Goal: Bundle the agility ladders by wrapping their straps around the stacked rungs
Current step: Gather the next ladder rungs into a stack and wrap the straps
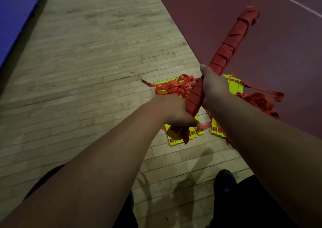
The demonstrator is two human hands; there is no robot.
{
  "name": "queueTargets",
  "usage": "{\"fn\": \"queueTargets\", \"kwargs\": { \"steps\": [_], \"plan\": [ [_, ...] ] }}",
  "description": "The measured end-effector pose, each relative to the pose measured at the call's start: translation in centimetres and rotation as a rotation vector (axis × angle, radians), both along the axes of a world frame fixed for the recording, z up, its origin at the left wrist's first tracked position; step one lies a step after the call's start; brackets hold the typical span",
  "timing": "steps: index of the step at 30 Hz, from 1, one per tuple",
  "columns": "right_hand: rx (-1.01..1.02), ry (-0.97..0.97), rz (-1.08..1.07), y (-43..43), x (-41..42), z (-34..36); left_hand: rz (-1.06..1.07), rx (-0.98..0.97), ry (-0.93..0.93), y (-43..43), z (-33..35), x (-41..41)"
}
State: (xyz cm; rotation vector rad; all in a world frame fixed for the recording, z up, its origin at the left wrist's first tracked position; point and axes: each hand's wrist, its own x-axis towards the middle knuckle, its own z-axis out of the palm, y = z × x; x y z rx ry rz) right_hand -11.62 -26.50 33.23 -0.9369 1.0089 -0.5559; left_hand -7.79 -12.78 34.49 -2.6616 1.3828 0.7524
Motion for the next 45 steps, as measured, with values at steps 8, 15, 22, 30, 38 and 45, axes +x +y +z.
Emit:
{"fn": "queueTargets", "kwargs": {
  "steps": [8,15,22,30,38,45],
  "plan": [
    [0.180,-0.002,0.061,-0.9,-0.6,0.4,0.213,-0.184,0.440,0.2,0.5,0.7],
    [0.443,-0.303,0.029,-0.4,-1.4,2.3,0.470,-0.371,1.049,0.6,2.3,-0.1],
    [0.441,-0.459,0.103,-1.1,-1.7,2.8,0.436,-0.392,1.284,0.7,2.2,-0.1],
    [0.273,-0.050,0.071,-0.2,-0.9,0.8,0.005,-0.010,0.349,0.7,1.9,1.5],
    [0.087,0.164,-0.025,-0.6,-0.6,-1.5,-0.069,0.121,-0.002,-0.1,0.8,-1.4],
    [0.174,-0.032,0.039,-0.7,-1.1,0.7,0.064,-0.116,0.359,0.7,0.9,1.2]
  ]
}}
